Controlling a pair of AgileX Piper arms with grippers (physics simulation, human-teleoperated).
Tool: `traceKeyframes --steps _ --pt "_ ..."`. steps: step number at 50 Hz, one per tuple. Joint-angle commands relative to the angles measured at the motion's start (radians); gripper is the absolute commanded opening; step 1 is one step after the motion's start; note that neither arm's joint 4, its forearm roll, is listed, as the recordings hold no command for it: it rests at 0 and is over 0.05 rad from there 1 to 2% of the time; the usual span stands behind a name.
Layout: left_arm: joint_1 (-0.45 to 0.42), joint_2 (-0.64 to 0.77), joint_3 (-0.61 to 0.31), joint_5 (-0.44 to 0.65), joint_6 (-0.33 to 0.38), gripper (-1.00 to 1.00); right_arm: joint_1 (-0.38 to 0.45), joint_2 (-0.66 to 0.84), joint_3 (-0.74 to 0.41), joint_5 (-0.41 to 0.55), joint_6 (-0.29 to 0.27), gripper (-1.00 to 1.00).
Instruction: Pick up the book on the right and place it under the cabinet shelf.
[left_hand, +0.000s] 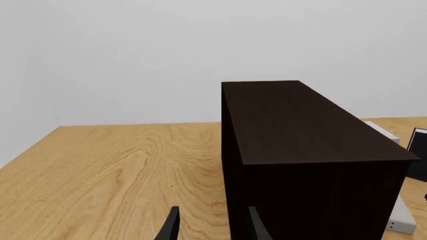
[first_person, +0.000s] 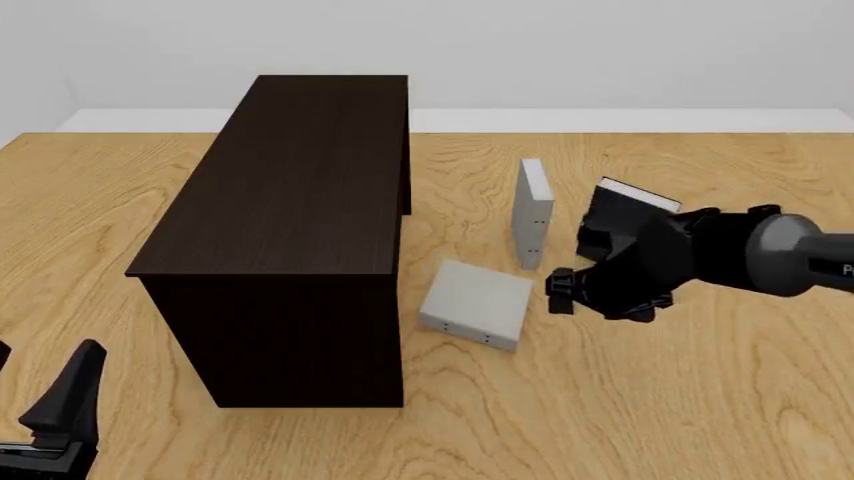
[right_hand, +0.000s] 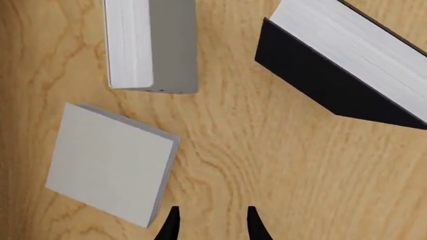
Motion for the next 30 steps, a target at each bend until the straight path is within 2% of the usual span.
traceKeyframes --steps 1,30 --pt "0.000 0.000 -0.002 0.002 0.000 1.00 -0.068 0.056 0.012 -0.020 0.102 1.00" --pt "-0.009 0.000 -0.002 0.003 0.000 1.00 -0.032 0.155 -0.027 -0.056 0.118 1.00"
